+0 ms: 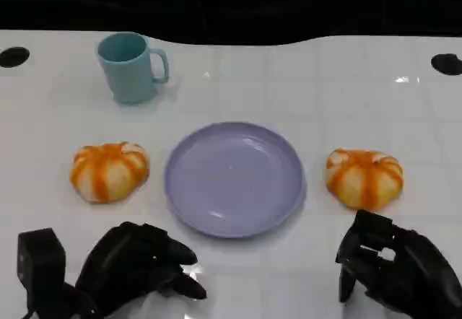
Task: Grasp the bread from the table and place it into the plate.
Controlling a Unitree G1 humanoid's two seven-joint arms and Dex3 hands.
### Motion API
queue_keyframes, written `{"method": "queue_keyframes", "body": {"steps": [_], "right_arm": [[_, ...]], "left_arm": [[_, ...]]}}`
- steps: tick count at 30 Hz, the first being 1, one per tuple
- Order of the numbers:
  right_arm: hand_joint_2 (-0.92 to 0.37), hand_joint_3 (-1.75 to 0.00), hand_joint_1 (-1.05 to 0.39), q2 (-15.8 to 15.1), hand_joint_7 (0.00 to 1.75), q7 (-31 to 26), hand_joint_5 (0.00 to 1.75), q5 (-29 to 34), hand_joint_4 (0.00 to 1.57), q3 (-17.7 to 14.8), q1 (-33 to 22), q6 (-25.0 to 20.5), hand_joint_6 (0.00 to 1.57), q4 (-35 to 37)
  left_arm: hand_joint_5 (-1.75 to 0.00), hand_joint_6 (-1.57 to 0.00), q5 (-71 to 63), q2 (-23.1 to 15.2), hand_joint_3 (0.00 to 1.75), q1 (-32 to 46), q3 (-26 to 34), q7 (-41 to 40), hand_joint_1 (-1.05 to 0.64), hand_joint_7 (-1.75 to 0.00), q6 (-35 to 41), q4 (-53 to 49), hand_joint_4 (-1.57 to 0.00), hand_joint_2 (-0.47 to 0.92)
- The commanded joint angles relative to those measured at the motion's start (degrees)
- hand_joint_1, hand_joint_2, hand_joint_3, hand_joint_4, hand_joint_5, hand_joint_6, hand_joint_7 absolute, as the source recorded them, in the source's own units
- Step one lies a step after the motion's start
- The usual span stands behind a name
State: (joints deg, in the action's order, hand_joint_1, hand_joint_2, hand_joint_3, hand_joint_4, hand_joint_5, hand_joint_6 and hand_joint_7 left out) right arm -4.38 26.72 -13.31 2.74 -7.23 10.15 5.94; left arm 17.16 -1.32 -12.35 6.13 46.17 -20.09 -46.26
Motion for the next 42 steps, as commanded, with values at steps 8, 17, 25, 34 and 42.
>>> {"method": "queue_keyframes", "body": {"steps": [8, 17, 25, 34, 42], "right_arm": [[-0.92, -0.22, -0.55, -0.4, 1.5, 0.0, 1.75, -0.5, 0.75, -0.5, 0.1, -0.2, 0.64, -0.1], [-0.92, -0.22, -0.55, -0.3, 1.51, -0.1, 1.75, -0.3, 0.75, -0.5, 0.1, 0.0, 0.64, 0.1], [-0.92, -0.22, -0.54, -0.3, 1.49, 0.1, 1.75, -0.4, 0.76, -0.7, 0.3, 0.3, 0.64, 0.5], [-0.92, -0.25, -0.52, -0.6, 1.34, -2.7, 1.75, 4.5, 0.6, -1.1, 1.9, 9.0, 0.53, 0.8], [-0.92, -0.22, -0.47, -5.3, 0.67, -6.2, 1.24, 12.9, 0.4, -2.3, 6.5, 17.4, 0.44, 3.4]], "left_arm": [[-0.19, -1.57, -0.4, -1.0, 0.0, 0.1, 0.2, -0.3, -1.05, 0.0, 0.0, 0.2, -1.57, 0.74], [-0.18, -1.56, -0.3, -1.0, 0.0, -0.1, 0.2, -0.2, -1.05, 0.0, 0.1, 0.1, -1.57, 0.73], [-0.17, -1.56, -0.4, -0.9, 0.0, -0.1, 0.2, -0.3, -1.05, 0.0, -0.4, -0.1, -1.57, 0.73], [-0.17, -1.56, -0.1, -0.6, 0.0, -0.3, 0.3, 0.0, -1.05, 0.0, 0.1, -0.3, -1.57, 0.72], [-0.18, -1.56, -0.3, -0.5, 0.0, -0.5, 0.2, -0.4, -1.05, 0.0, 0.0, -0.7, -1.57, 0.72]]}}
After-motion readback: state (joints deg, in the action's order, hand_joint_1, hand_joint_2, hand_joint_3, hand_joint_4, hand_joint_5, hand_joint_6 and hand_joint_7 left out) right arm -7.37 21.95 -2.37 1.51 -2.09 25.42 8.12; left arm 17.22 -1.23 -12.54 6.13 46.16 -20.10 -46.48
